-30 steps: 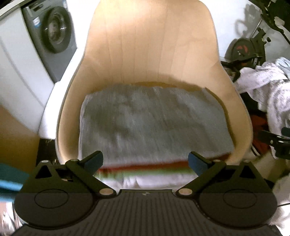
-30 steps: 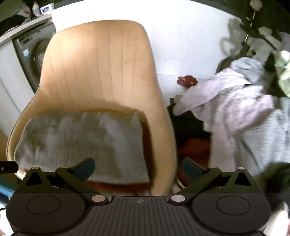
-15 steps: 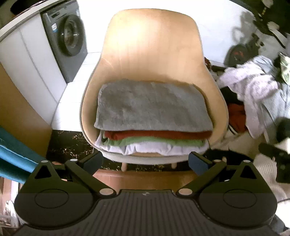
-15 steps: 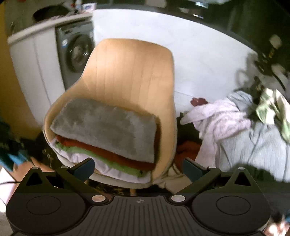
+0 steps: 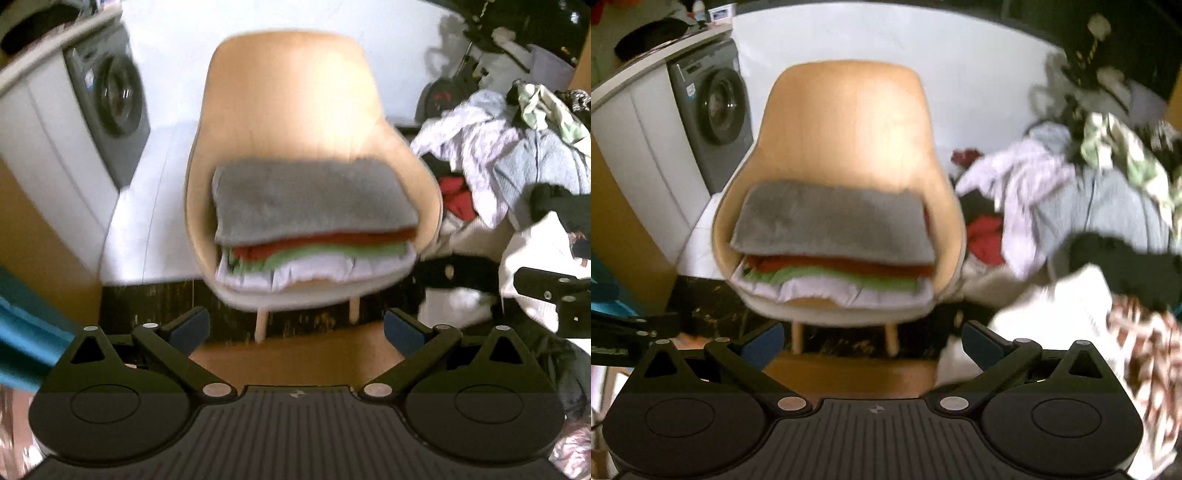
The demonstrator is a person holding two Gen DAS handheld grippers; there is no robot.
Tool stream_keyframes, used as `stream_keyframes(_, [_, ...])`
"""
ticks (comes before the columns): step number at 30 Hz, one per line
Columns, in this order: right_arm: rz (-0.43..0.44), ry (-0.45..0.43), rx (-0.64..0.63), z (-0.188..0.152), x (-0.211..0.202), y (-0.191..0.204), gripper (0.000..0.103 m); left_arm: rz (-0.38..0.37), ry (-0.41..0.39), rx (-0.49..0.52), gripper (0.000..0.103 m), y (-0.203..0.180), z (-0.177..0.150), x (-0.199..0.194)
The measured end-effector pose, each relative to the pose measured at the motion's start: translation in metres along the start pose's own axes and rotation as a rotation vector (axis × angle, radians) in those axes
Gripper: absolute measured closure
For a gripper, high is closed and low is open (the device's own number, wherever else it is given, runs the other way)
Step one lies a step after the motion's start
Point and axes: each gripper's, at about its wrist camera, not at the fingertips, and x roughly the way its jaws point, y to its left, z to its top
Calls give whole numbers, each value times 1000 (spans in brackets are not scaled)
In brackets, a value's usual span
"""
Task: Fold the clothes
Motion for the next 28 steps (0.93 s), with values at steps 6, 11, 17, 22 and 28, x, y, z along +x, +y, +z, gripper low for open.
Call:
stream_keyframes(6, [-13,38,49,-28,-19,8,1,23,2,35,1,4,-22,-16])
stream_keyframes(11, [-17,17,12,-34,-31,18,1,31,-10,41,1,-2,-32,-27])
stream_keyframes(17, [-14,-47,-60,-27,-47,23,1,86,-44,-16,1,-3,-35,-41])
stream_keyframes(22, [6,-75,-87,-25,-54,19,1,139,-73,-37,1,-8,-32,-50])
stream_keyframes(28, [34,-97,-81,-19,-57,9,2,148,-76,-71,1,-11,-27,-54])
